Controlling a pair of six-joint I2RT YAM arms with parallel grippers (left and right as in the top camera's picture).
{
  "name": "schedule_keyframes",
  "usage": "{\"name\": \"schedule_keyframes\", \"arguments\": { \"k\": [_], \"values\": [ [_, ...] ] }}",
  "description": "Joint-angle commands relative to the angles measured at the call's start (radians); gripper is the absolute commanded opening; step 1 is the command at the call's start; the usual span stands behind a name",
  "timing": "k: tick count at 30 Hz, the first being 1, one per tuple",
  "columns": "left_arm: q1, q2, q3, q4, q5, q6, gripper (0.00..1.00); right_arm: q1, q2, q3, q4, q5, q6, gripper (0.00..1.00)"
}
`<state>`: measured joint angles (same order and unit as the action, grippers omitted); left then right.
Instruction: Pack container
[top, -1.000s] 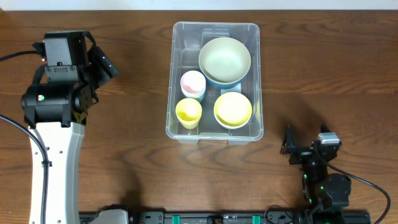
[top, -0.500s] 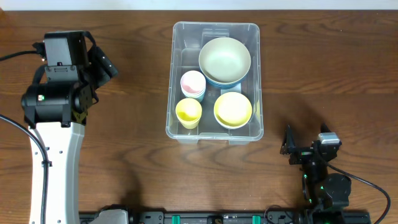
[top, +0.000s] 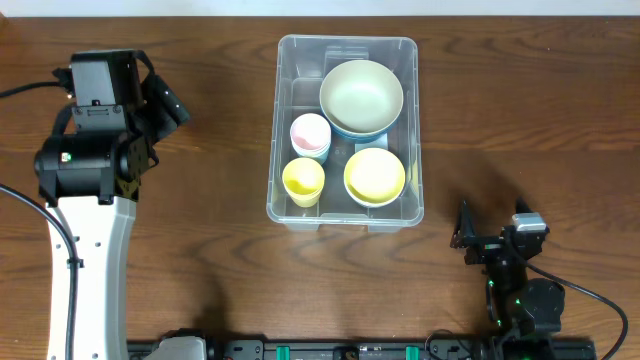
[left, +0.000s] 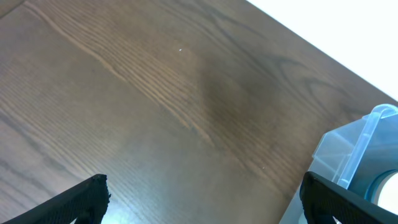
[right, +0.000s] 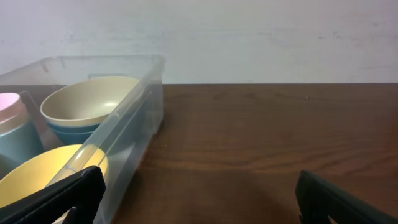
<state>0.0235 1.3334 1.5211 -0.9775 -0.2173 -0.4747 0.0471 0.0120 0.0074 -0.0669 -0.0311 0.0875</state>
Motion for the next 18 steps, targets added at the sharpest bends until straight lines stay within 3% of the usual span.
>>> {"name": "schedule_keyframes", "arguments": {
  "k": [1, 7, 18],
  "values": [
    [0.004, -0.027, 0.005, -0.013, -0.016, -0.001, 0.98, -0.008, -0.006, -0.002, -0.004, -0.011, 0.013, 0.99],
    [0.004, -0.217, 0.005, -0.012, -0.016, -0.002, 0.98, -0.008, -0.006, -0.002, -0.004, -0.011, 0.013, 0.99],
    [0.004, -0.802, 0.005, -0.055, -0.005, -0.001, 0.98, -0.008, -0.006, -0.002, -0.004, -0.011, 0.013, 0.99]
  ]
}}
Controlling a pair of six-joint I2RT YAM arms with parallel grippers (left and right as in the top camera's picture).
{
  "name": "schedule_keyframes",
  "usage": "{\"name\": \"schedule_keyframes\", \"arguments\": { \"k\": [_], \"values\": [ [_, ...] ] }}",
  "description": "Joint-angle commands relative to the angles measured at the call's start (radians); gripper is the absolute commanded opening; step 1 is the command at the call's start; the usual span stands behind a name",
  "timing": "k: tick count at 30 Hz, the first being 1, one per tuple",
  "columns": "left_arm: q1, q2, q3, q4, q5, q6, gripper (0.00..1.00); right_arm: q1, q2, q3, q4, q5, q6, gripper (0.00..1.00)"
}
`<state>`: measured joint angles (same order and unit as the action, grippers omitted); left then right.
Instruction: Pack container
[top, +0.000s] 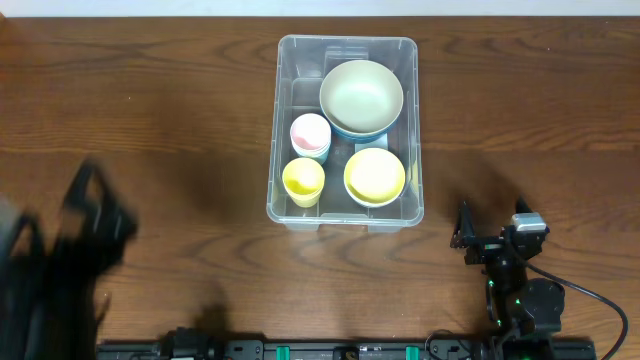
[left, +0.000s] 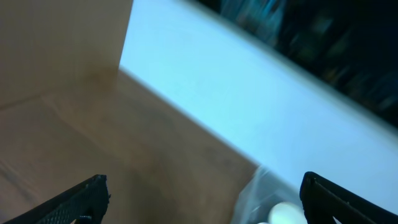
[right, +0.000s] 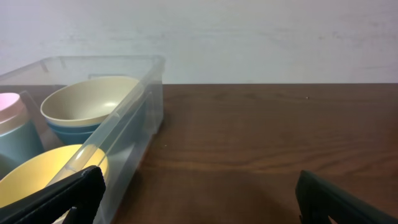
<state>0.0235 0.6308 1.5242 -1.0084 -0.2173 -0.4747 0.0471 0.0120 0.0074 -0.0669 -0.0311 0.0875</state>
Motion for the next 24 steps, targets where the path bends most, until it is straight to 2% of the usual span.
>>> {"name": "schedule_keyframes", "arguments": {
  "k": [1, 5, 10, 16, 24],
  "values": [
    [0.004, -0.156, 0.002, -0.043, -0.006, 0.0, 0.98, -0.008, -0.006, -0.002, -0.004, -0.011, 0.013, 0.99],
    [0.004, -0.347, 0.002, -0.114, -0.005, 0.018, 0.98, -0.008, -0.006, -0.002, -0.004, -0.011, 0.013, 0.99],
    [0.004, -0.477, 0.002, -0.225, -0.005, 0.018, 0.98, -0.008, -0.006, -0.002, -0.004, -0.011, 0.013, 0.99],
    [0.004, -0.498, -0.011, -0.359, -0.005, 0.018, 0.98, -0.008, -0.006, -0.002, -0.004, -0.011, 0.013, 0.99],
    [0.004, -0.55, -0.094, -0.386, -0.005, 0.017, 0.98, -0.008, -0.006, -0.002, -0.004, -0.011, 0.013, 0.99]
  ]
}}
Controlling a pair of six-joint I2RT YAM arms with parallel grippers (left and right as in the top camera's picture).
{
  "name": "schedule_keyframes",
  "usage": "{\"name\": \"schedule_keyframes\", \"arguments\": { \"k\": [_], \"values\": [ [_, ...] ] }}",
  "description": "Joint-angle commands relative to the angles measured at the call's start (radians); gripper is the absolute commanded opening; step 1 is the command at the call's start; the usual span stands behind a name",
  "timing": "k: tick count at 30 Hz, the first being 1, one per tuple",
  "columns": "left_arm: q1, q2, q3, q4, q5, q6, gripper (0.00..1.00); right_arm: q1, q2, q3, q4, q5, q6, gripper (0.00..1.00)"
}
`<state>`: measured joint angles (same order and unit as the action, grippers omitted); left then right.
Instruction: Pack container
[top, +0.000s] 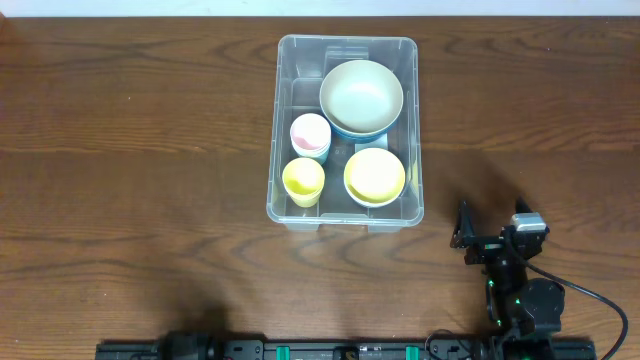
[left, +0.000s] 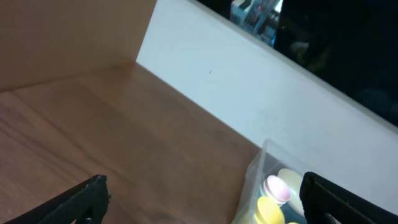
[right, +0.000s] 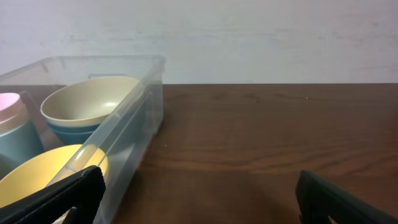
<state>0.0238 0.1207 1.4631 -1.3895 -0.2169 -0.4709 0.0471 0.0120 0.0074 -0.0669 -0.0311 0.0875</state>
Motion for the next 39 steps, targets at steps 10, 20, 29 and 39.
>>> {"name": "schedule_keyframes", "arguments": {
  "k": [10, 20, 29, 39],
  "values": [
    [0.004, -0.117, -0.176, -0.011, -0.005, 0.013, 0.98, -0.008, -0.006, -0.002, -0.004, -0.011, 0.013, 0.99],
    [0.004, -0.118, -0.394, 0.19, -0.005, -0.013, 0.98, -0.008, -0.006, -0.002, -0.004, -0.011, 0.013, 0.99],
    [0.004, -0.118, -0.854, 0.712, 0.028, -0.008, 0.98, -0.008, -0.006, -0.002, -0.004, -0.011, 0.013, 0.99],
    [0.004, -0.118, -1.251, 1.217, 0.164, 0.123, 0.98, -0.008, -0.006, -0.002, -0.004, -0.011, 0.013, 0.99]
  ]
}}
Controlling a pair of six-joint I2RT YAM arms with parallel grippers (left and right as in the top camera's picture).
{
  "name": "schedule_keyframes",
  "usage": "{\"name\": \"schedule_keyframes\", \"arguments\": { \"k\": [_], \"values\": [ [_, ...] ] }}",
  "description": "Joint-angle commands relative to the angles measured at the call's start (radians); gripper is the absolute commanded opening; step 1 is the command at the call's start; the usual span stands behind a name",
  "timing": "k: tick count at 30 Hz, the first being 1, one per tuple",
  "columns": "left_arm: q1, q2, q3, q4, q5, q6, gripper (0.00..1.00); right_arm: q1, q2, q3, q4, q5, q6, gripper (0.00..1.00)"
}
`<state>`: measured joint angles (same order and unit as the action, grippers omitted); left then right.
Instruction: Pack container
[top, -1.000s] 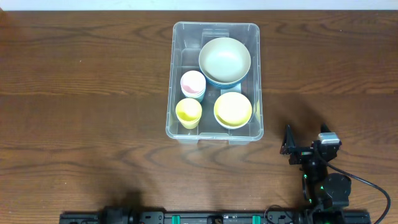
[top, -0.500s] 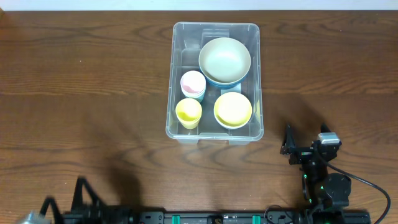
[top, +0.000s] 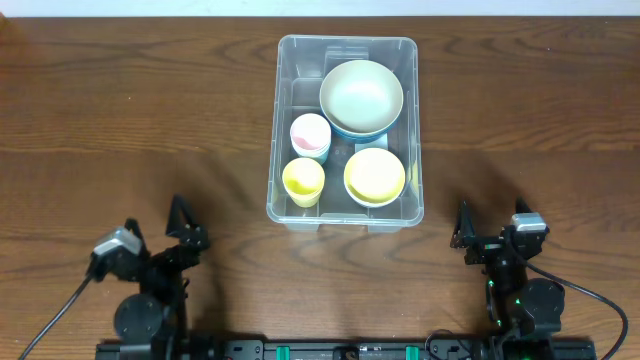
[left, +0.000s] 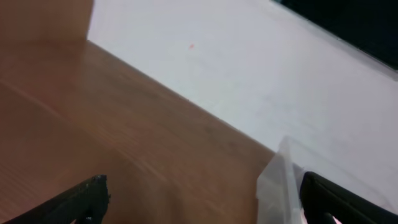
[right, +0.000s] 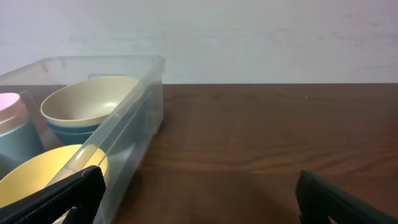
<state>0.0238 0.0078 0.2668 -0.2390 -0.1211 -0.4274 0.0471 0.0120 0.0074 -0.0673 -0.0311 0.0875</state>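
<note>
A clear plastic container (top: 345, 40) stands at the table's middle back. It holds a large pale bowl (top: 361, 95) stacked on a blue one, a yellow bowl (top: 374, 175), a pink cup (top: 310, 133) and a yellow cup (top: 303, 180). My left gripper (top: 152, 238) sits low at the front left, open and holding nothing; its view shows the container's corner (left: 280, 180) ahead on the right. At the front right my right gripper (top: 492, 228) is open with nothing between its fingers, and faces the container's wall (right: 134, 124) and the pale bowl (right: 87, 106).
Dark wooden table (top: 130, 120) with a white wall (right: 249, 37) beyond its far edge. Both arms' bases sit along the front edge. Nothing but the container stands on the wood.
The left arm was out of the overhead view and now sits folded low at the front left. Its camera looks lower, across the table at the container's corner. The right arm has not moved.
The left arm first stood raised over the table's left side, gripper open. It then showed as a blur at the lower left, then was gone from overhead, and now rests at the front left. The right arm and the container's contents stayed the same.
</note>
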Motion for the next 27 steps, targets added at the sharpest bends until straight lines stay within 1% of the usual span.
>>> {"name": "schedule_keyframes", "arguments": {
  "k": [1, 6, 12, 23, 27],
  "values": [
    [0.004, -0.005, -0.074, 0.092, 0.081, 0.099, 0.98, -0.008, -0.006, -0.002, -0.003, -0.011, 0.013, 0.99],
    [0.003, -0.005, -0.154, 0.174, 0.092, 0.167, 0.98, -0.008, -0.006, -0.002, -0.003, -0.011, 0.013, 0.99],
    [0.003, -0.005, -0.194, 0.174, 0.092, 0.237, 0.98, -0.008, -0.006, -0.002, -0.003, -0.011, 0.013, 0.99],
    [0.003, -0.005, -0.2, 0.172, 0.092, 0.383, 0.98, -0.008, -0.006, -0.002, -0.003, -0.011, 0.013, 0.99],
    [0.003, -0.005, -0.205, 0.169, 0.092, 0.409, 0.98, -0.008, -0.006, -0.002, -0.003, -0.011, 0.013, 0.99]
  ]
}}
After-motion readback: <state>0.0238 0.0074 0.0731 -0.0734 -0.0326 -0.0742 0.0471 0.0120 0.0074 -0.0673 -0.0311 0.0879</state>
